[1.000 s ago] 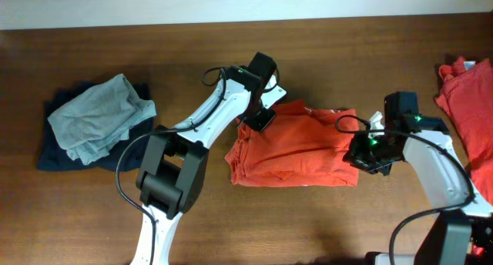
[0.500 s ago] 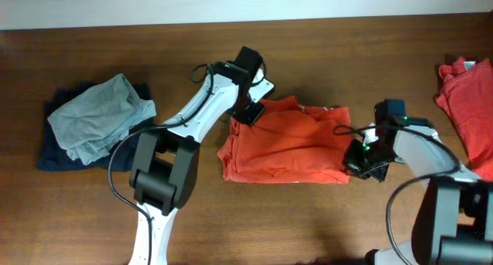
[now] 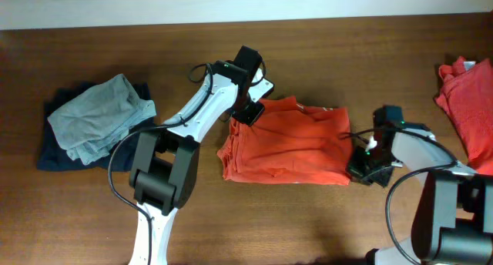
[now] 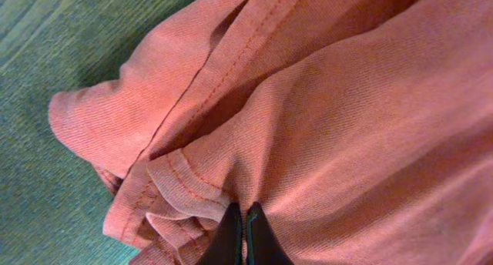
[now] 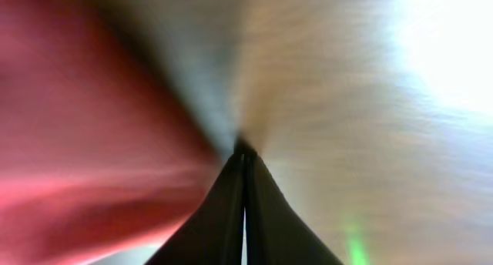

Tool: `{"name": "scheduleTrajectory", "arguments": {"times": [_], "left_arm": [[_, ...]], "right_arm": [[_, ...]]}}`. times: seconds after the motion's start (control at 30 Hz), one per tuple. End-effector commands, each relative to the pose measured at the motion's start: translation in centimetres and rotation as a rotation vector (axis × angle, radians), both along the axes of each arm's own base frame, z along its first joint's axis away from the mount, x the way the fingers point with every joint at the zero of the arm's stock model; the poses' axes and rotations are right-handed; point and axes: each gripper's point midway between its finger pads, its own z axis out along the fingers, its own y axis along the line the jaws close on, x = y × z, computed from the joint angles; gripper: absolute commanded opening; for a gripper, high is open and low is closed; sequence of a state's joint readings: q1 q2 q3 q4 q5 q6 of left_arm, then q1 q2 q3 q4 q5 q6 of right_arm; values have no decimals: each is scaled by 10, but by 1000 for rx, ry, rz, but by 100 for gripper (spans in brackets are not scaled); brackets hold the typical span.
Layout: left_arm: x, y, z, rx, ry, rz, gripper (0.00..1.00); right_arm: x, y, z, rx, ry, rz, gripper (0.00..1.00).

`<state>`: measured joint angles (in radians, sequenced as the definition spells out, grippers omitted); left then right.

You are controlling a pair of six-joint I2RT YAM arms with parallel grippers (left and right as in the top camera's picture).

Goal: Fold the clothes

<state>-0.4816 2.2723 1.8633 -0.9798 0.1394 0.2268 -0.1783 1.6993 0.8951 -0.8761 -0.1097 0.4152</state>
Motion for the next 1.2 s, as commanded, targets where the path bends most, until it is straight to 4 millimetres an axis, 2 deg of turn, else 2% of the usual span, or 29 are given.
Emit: {"name": "scheduleTrajectory", "arguments": {"times": [0.0,0.07,0.13,0.23,0.37,0.5,0.7,0.87,1.03,1.1,1.17], "left_arm": [[10,21,-7,58,-11,65,1],[12,25,-7,48,-5,78,1],[13,27,-7,44,-2,84,0],[13,28,-7,43,-2,86,1],[11,23,-6,17,11,79,1],[8,17,-5,-13,26,72,1],[5,12,-5,-28,38,85,1],[5,12,-5,-28,39,85,1],[5,12,-5,-28,39,89,1],[5,12,-5,-28,39,89,1],[6,14,-5,-24,37,93,1]], "right_arm": [[1,-40,7,-148,18,-54,4],[5,-42,10,-130,5,-74,4],[12,-33,13,-62,-24,-49,4],[29,0,29,132,-122,56,4],[45,47,59,358,-273,188,15],[48,69,58,372,-285,281,15],[67,107,56,354,-378,450,14],[68,107,28,215,-285,399,14],[54,112,-2,222,-172,405,5],[43,106,-13,204,-99,372,4],[30,89,-22,110,-12,337,4]]}}
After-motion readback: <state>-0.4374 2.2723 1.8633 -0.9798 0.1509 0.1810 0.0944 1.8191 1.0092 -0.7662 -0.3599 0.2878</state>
